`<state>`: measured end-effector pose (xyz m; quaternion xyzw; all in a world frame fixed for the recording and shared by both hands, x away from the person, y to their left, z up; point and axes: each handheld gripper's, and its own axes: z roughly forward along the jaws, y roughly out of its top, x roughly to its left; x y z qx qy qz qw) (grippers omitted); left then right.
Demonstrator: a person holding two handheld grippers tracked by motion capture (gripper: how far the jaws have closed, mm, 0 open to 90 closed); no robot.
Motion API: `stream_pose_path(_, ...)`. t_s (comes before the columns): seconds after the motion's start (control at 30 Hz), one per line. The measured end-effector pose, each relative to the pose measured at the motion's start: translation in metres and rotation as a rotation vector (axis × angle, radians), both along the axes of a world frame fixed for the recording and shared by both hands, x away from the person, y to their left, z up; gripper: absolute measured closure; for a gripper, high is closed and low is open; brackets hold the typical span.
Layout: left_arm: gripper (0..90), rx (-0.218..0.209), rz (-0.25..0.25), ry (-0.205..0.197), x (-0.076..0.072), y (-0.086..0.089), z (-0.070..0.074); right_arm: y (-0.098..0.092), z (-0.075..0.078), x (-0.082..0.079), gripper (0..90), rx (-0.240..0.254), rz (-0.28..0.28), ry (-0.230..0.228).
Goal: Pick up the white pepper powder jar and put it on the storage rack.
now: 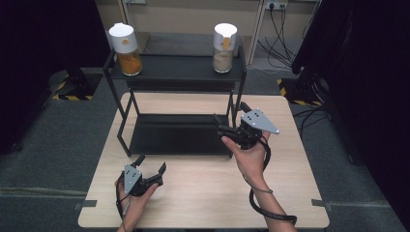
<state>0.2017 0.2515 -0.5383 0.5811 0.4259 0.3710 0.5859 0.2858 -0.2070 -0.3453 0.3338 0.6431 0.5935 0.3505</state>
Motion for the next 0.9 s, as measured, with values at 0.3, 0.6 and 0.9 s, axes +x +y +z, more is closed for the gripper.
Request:
stream_pose_path(0.3,12.6,0.003,0.001,-0.002,0.000,0.000,0.000,-0.005,-0.012,-0.003,3.7,0.005,-0.001,0.012)
stream_pose_path(0.6,12.6,0.005,0.000,-0.002,0.000,0.000,0.000,-0.010,-0.023,-0.007,3.7,0.009,-0.005,0.034)
stream_pose_path(0.9,12.5,0.004,0.002,-0.005,-0.001,-0.001,0.000,-0.014,-0.035,-0.009,3.7,0.013,-0.008,0.060)
